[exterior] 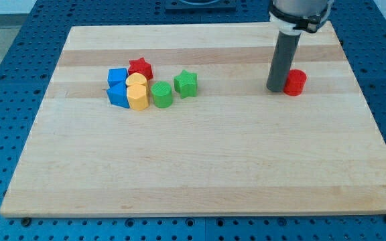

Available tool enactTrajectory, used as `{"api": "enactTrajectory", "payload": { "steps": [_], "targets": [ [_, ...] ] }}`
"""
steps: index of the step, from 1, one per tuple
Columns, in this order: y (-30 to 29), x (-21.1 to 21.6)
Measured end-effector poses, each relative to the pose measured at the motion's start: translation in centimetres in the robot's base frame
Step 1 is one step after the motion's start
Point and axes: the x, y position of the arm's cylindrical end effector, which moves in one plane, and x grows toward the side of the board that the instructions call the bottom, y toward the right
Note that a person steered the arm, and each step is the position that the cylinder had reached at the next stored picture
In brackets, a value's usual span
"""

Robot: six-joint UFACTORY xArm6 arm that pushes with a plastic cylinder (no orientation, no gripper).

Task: Move the red circle to the center right

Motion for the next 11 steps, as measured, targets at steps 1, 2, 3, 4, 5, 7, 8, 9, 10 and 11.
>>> {"api": "enactTrajectory", "payload": {
  "steps": [1,2,3,4,5,7,8,9,10,11],
  "targets": [
    [-2.4,-0.3],
    [-1.2,-0.5],
    [3.1,-0.5],
    [3.6,-0.5],
    [3.9,0.0],
    [4.8,0.0],
    [5.2,0.0],
    [5.2,0.3],
    [5.2,0.7],
    [5.2,0.8]
  ]
}}
